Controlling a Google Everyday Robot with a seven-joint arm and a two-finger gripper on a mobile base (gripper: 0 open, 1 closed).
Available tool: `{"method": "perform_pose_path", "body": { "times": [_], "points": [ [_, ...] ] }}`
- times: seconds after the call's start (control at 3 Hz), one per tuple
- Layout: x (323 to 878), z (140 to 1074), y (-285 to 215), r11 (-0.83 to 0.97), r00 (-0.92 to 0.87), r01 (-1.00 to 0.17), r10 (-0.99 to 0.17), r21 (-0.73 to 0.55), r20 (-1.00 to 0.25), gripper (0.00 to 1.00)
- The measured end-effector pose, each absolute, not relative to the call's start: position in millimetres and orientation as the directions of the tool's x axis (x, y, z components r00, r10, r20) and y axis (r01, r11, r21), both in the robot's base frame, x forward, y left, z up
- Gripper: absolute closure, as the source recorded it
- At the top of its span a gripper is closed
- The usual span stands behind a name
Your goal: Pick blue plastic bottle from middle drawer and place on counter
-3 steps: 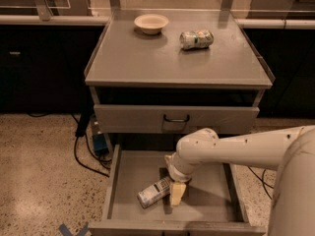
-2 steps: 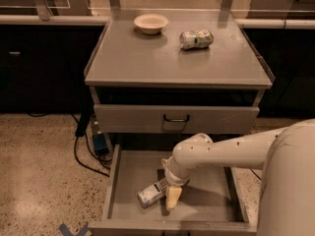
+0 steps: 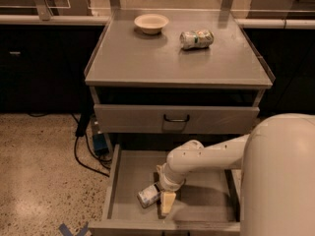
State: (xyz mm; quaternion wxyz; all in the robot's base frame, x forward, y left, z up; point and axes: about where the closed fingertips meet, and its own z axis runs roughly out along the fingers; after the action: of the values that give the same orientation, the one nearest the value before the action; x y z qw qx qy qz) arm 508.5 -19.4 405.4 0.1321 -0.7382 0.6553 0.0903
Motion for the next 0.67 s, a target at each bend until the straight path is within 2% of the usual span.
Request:
{"method": "perform_pose_path", "body": {
  "times": [0.67],
  "points": [
    [502, 363, -1, -0.193, 0.179, -0.981, -0.943, 0.024, -0.281, 0.00]
  ]
}}
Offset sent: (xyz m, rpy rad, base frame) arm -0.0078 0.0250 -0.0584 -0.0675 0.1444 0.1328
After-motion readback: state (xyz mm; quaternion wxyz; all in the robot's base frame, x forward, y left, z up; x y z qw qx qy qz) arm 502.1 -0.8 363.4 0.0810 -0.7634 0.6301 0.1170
